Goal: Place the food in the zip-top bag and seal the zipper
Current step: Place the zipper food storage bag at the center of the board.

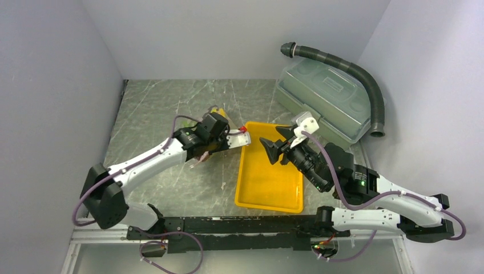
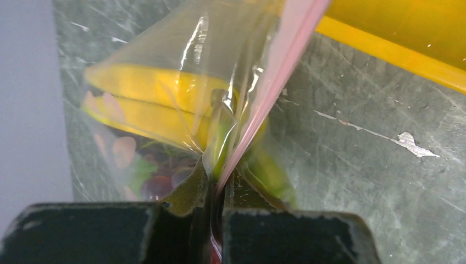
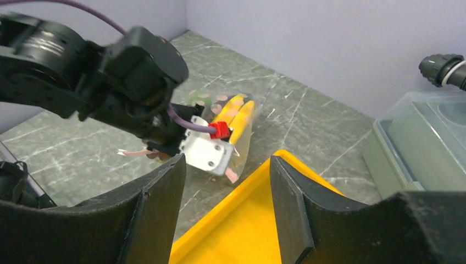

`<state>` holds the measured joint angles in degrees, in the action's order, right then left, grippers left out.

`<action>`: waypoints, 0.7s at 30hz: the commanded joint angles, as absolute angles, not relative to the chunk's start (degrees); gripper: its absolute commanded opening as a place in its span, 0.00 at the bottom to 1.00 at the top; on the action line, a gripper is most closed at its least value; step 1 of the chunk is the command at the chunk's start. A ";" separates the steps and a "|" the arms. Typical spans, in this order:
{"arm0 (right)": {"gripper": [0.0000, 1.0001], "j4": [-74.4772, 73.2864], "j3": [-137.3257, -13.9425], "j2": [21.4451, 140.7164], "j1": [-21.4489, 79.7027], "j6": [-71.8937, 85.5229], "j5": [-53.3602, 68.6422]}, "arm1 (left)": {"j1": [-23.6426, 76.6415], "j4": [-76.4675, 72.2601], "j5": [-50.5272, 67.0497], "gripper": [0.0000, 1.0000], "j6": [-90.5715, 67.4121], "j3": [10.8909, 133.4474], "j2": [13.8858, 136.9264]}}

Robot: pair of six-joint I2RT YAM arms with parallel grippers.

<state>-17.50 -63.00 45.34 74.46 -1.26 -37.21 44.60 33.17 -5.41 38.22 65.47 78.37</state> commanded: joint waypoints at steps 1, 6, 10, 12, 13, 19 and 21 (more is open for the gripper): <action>0.61 -17.66 -62.23 43.68 74.19 -0.09 -37.45 | 44.60 25.18 -7.97 0.00 37.38 62.89 80.81; 0.66 -17.12 -60.31 42.48 74.09 1.23 -37.24 | 46.35 25.08 -9.75 0.02 32.63 59.42 79.61; 0.70 -16.68 -59.40 42.49 73.94 0.86 -37.22 | 49.30 26.94 -11.51 0.25 28.60 57.74 77.81; 0.71 -16.34 -59.04 42.90 73.80 0.63 -37.47 | 50.13 27.05 -10.62 0.36 25.76 56.86 76.29; 0.72 -16.14 -58.79 43.22 73.75 0.54 -37.52 | 50.37 27.02 -9.90 0.42 24.45 56.37 75.38; 0.75 -16.17 -58.21 45.35 72.63 0.79 -36.73 | 52.01 27.00 -7.38 0.68 17.91 53.81 68.06; 0.76 -16.17 -57.78 45.79 72.03 0.86 -36.61 | 52.23 27.30 -5.94 0.85 16.09 53.20 65.60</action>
<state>-17.96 -58.33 45.39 72.90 0.25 -37.01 51.59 28.27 -8.80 22.92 53.93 70.74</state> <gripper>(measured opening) 0.750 0.722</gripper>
